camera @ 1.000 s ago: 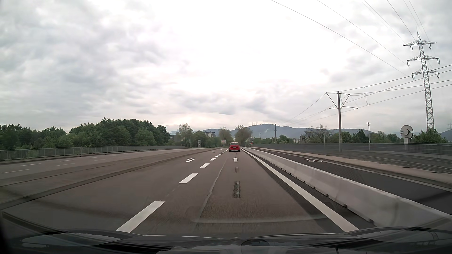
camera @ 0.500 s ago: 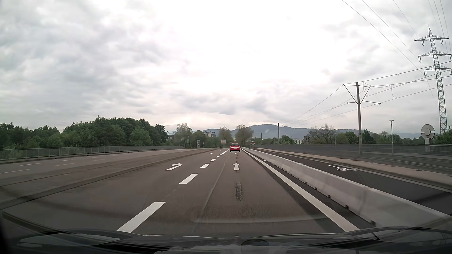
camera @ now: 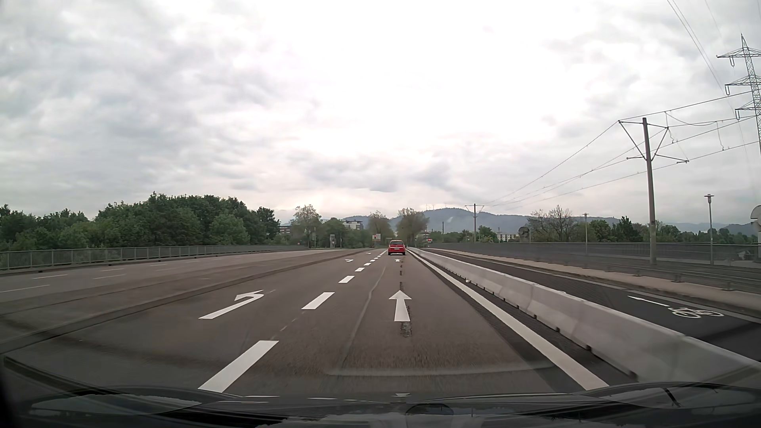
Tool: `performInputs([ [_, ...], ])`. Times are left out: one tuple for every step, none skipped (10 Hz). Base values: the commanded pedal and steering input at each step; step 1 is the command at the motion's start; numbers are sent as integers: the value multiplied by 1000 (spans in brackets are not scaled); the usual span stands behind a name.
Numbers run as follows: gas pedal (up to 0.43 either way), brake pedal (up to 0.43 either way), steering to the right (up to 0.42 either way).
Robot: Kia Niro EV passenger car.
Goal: Follow the waypoints while adhering to traffic rules and regulations
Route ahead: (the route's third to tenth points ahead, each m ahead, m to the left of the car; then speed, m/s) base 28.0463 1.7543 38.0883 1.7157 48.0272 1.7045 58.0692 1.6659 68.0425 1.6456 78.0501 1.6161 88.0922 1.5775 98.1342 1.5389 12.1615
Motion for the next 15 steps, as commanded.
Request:
performInputs([
  [87, 0, 1],
  [87, 0, 3],
  [87, 0, 3],
  [87, 0, 3],
  [87, 0, 3],
  [87, 0, 3],
  [87, 0, 3],
  [87, 0, 3],
  [87, 0, 2],
  [87, 0, 2],
  [87, 0, 2],
  [87, 0, 2],
  [79, 0, 2],
  [79, 0, 1],
  [79, 0, 1],
])
